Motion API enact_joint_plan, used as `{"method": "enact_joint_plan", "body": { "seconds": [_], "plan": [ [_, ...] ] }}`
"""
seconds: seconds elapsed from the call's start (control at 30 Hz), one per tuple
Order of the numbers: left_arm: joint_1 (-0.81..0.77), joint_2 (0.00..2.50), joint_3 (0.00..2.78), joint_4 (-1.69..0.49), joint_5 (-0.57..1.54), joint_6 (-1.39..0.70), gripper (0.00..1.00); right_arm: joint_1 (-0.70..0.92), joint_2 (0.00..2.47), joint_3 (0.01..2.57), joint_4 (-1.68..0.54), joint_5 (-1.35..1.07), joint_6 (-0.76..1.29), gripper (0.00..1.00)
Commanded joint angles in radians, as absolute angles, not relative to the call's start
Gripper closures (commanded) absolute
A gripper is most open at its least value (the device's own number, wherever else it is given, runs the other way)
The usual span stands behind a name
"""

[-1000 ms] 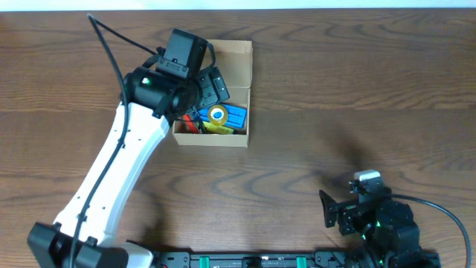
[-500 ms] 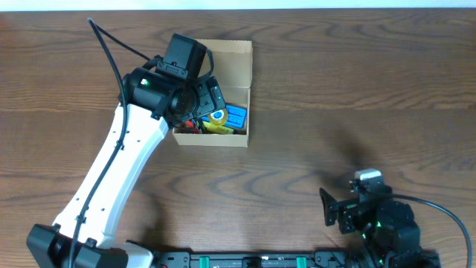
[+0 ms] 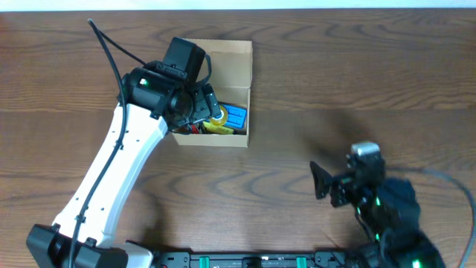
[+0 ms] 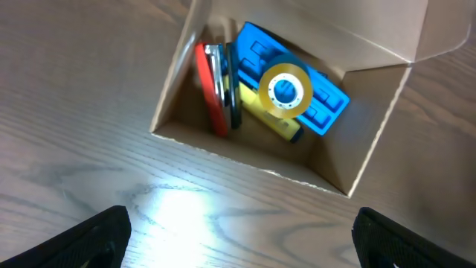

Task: Pack container

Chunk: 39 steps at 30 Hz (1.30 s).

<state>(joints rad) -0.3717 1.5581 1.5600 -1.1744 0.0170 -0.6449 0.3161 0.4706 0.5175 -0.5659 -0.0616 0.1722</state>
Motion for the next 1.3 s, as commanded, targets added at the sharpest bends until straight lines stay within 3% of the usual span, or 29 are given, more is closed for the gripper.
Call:
{"method": "enact_joint_plan", "body": {
  "seconds": [0.0, 0.33, 0.4, 0.43, 0.47, 0.6, 0.73, 1.0, 1.27],
  "plan": [
    [-0.296, 1.544, 1.565, -1.174, 0.021, -0.621, 0.05, 0.306, 0.673, 0.687, -0.560, -0.110, 0.191, 0.01],
    [0.039, 1.544, 1.565, -1.080, 0.124, -0.634, 0.05, 0.308, 1.252, 1.134, -0.554, -0.101, 0.079, 0.02],
    [0.083, 1.544, 1.565, -1.065, 0.123, -0.650, 0.04, 0.308, 1.322, 1.135, -0.463, -0.064, 0.070, 0.21],
    [0.097, 1.544, 1.564, -1.062, 0.123, -0.658, 0.00, 0.308, 1.355, 1.135, -0.420, -0.047, 0.070, 0.35],
    [0.109, 1.546, 1.564, -1.052, 0.114, -0.670, 0.11, 0.308, 1.382, 1.135, -0.383, -0.048, 0.070, 0.42],
    [0.120, 1.560, 1.564, -0.964, 0.028, -0.688, 0.61, 0.308, 1.483, 1.135, -0.235, -0.049, 0.132, 0.99],
    [0.120, 1.589, 1.564, -0.871, -0.037, -0.690, 0.94, 0.306, 1.558, 1.135, -0.169, -0.049, 0.296, 0.99],
    [0.134, 1.745, 1.564, -0.713, -0.006, -0.702, 0.94, 0.288, 1.718, 1.135, -0.108, -0.102, 0.499, 0.99],
    [0.193, 1.987, 1.565, -0.545, 0.419, -0.630, 0.95, 0.265, 1.856, 1.135, 0.010, -0.202, 0.702, 0.99]
  ]
}}
